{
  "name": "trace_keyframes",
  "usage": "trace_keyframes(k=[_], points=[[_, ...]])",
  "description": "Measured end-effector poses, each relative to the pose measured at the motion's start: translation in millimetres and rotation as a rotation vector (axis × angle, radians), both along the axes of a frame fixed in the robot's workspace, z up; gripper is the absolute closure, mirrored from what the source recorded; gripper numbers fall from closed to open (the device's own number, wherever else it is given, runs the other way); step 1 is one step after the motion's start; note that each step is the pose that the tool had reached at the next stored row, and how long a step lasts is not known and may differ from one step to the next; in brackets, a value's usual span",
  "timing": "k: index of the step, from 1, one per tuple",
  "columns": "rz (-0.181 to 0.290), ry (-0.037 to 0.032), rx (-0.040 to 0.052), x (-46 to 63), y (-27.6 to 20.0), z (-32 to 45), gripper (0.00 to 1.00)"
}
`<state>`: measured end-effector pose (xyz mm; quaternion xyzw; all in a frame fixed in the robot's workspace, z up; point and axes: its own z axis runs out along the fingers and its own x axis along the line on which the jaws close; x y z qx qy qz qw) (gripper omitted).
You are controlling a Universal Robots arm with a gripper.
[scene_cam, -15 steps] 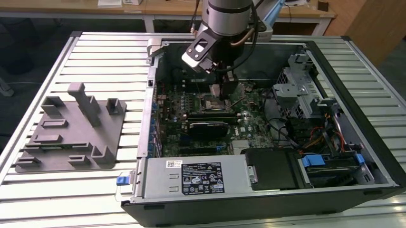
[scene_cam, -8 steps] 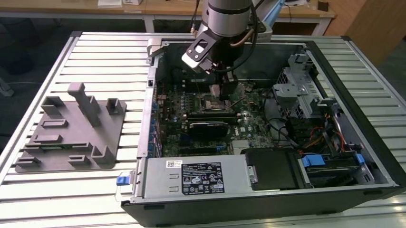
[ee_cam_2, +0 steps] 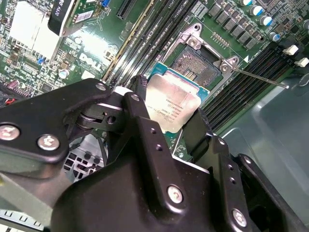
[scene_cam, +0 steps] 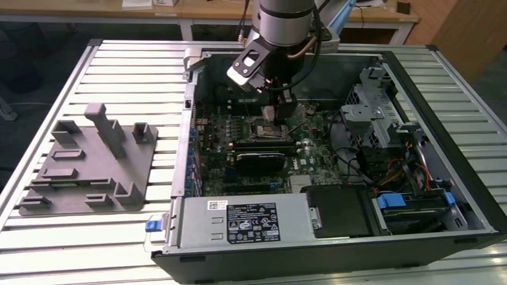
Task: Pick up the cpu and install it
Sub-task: 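Place the cpu into insertion slot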
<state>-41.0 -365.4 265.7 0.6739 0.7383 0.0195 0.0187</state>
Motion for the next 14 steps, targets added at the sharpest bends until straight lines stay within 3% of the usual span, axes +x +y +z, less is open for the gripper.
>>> trace_keyframes(k=[14], points=[[-0.004, 0.0000, 0.0001, 0.2, 5.1, -8.2, 0.46]])
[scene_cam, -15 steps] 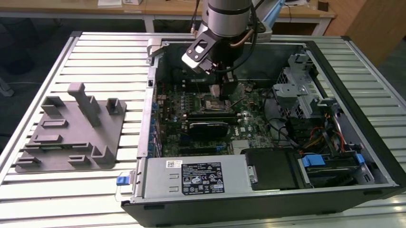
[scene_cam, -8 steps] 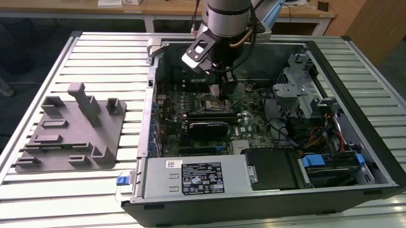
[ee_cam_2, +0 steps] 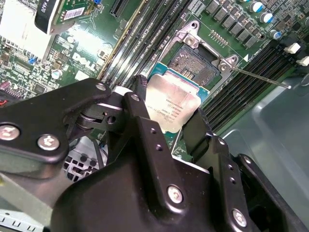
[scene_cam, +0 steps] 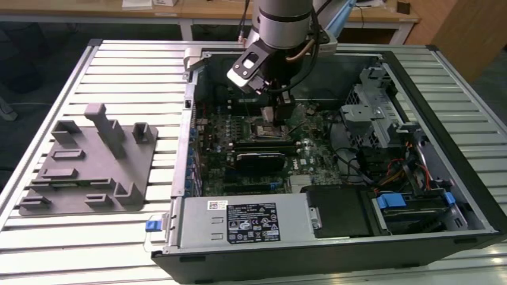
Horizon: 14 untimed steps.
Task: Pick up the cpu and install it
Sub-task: 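Place the cpu into insertion slot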
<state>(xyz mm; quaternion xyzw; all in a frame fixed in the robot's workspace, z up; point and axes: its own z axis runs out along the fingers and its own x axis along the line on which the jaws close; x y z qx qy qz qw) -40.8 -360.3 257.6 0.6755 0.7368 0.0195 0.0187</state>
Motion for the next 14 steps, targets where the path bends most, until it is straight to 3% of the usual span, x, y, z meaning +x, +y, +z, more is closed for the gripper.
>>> trace_keyframes(k=[14], points=[[0.000, 0.0000, 0.0001, 0.0, 1.6, -9.2, 0.46]])
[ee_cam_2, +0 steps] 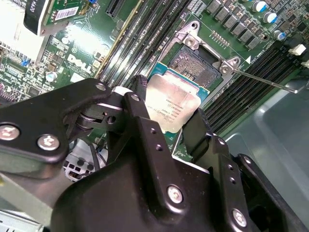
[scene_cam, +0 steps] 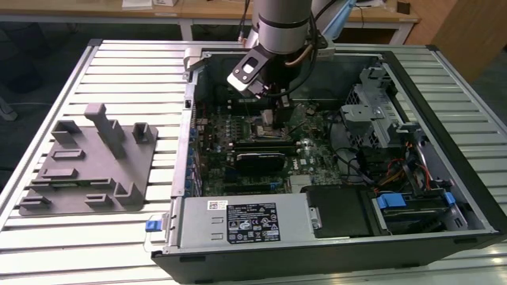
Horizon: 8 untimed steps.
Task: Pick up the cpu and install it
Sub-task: 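Place the cpu into insertion slot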
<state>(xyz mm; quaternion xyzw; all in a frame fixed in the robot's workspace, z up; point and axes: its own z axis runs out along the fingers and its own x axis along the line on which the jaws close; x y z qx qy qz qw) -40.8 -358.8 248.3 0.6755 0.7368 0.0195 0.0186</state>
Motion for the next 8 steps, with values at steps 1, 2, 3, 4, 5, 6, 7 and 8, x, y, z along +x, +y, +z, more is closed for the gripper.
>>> trace_keyframes(k=[1, 2, 3, 4, 5, 6, 7, 8], points=[[0.000, 0.0000, 0.0000, 0.0, 0.1, -0.5, 0.46], [0.000, 0.0000, 0.0000, 0.0, 0.1, -1.0, 0.46], [0.000, 0.0000, 0.0000, 0.0, 0.1, -1.5, 0.46], [-0.001, 0.0000, 0.0000, 0.0, 0.1, -2.1, 0.46], [-0.002, 0.0000, 0.0000, 0.0, 0.1, -2.7, 0.46], [-0.005, 0.0000, 0.0000, 0.0, 0.1, -3.3, 0.46], [-0.007, 0.0000, 0.0000, 0.0, 0.1, -3.9, 0.46], [-0.009, 0.0000, -0.0001, 0.0, 0.1, -4.4, 0.46]])
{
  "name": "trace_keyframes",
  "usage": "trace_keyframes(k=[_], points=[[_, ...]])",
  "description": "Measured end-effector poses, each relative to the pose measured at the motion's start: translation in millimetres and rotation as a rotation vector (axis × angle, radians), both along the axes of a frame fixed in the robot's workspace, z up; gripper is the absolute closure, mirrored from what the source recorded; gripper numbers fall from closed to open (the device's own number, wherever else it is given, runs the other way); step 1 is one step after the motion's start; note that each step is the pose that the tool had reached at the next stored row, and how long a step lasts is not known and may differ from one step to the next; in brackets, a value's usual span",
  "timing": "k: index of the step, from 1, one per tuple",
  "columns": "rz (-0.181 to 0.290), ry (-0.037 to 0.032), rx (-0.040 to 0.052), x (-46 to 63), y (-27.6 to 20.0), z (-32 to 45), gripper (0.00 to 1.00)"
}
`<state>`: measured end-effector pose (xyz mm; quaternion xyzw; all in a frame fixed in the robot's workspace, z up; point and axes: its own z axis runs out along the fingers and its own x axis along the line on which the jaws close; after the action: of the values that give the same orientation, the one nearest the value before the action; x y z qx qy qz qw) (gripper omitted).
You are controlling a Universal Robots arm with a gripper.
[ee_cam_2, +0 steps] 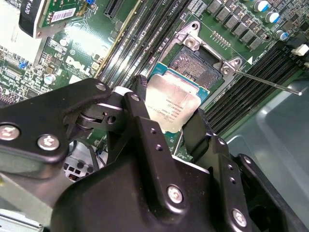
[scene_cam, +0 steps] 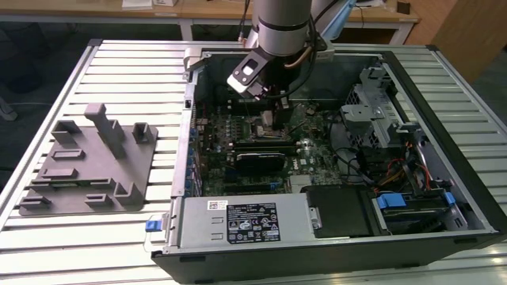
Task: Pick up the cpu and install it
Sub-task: 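Place the cpu into insertion slot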
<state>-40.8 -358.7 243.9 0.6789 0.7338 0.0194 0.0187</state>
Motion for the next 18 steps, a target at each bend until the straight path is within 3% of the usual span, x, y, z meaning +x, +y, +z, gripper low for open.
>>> trace_keyframes(k=[18], points=[[-0.005, 0.0000, 0.0001, 0.0, 2.8, -10.1, 0.46]])
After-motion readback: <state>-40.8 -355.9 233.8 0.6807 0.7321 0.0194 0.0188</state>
